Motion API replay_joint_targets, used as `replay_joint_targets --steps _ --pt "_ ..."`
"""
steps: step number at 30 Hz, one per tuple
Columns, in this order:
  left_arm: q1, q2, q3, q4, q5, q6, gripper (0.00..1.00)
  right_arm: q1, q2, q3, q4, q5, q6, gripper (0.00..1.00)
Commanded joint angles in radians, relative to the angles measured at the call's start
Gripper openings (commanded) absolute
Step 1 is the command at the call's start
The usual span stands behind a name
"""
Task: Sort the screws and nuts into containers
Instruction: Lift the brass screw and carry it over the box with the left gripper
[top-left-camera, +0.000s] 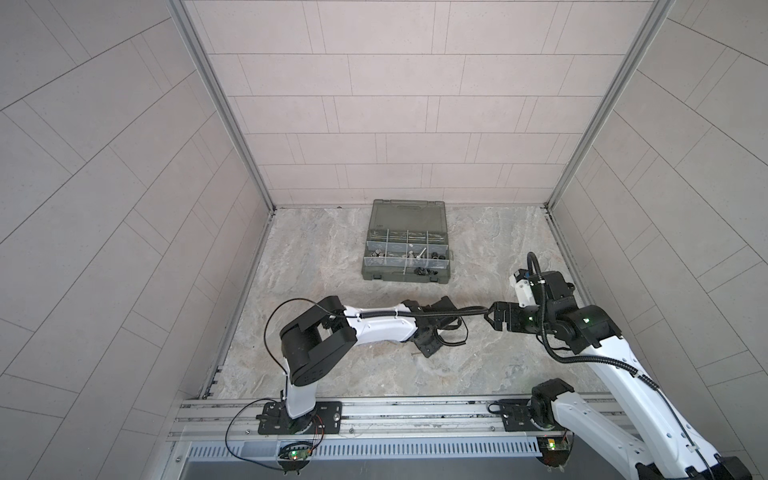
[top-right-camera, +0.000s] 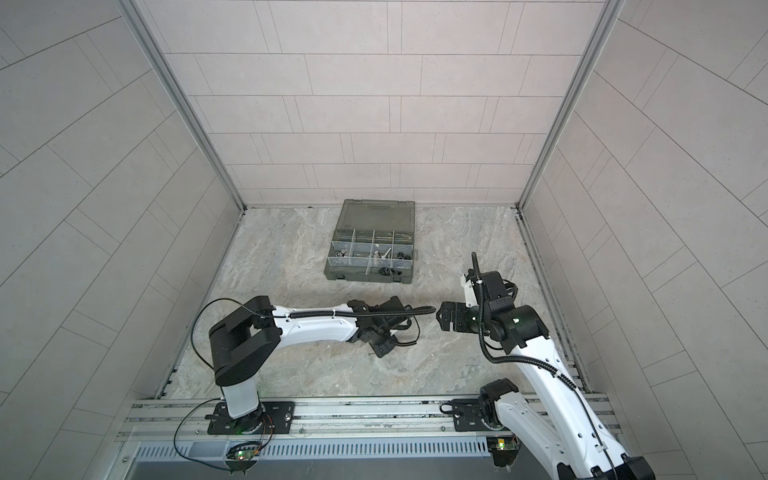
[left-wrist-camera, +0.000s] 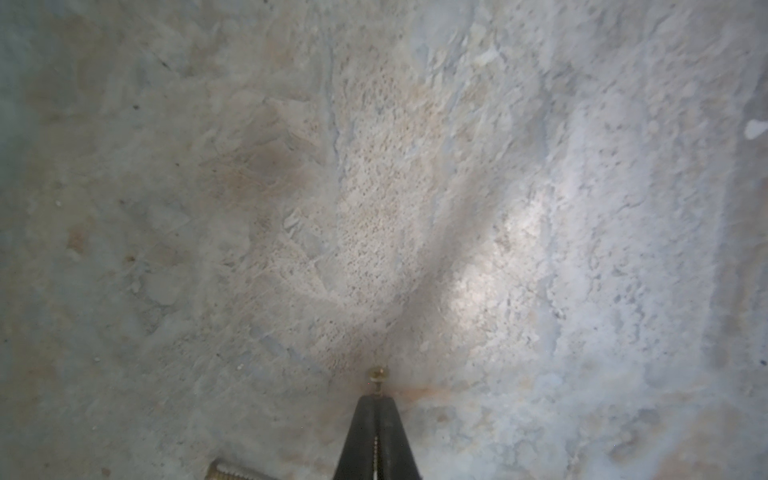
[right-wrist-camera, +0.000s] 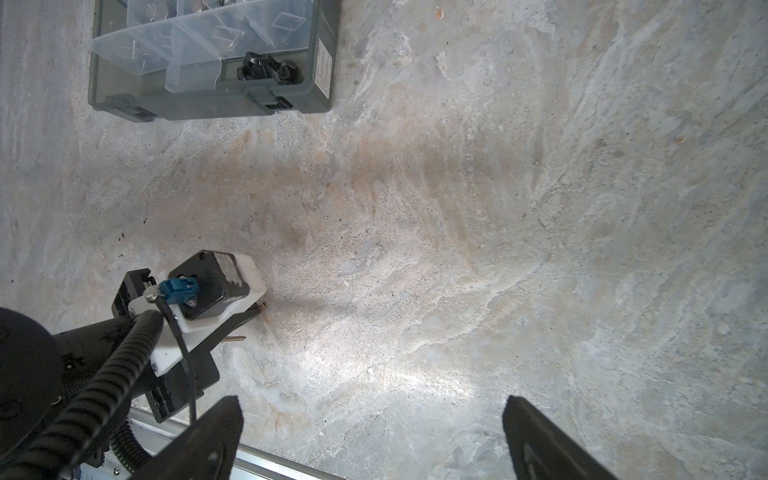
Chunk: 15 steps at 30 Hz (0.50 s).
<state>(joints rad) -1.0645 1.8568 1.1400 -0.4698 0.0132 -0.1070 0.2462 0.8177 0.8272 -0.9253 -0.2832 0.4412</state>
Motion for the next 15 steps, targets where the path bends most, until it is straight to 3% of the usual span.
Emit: replay_joint_targets --steps 1,15 --pt "0.029 -0.027 0.010 -0.075 -0.002 -0.003 0.00 -0.008 -0.009 0.026 -0.015 0.008 -0.012 0.99" --pt "0.212 -0.140 0.069 -0.154 0.018 0.026 0.00 -0.025 0.003 0.026 -0.008 0.003 -0.011 0.99"
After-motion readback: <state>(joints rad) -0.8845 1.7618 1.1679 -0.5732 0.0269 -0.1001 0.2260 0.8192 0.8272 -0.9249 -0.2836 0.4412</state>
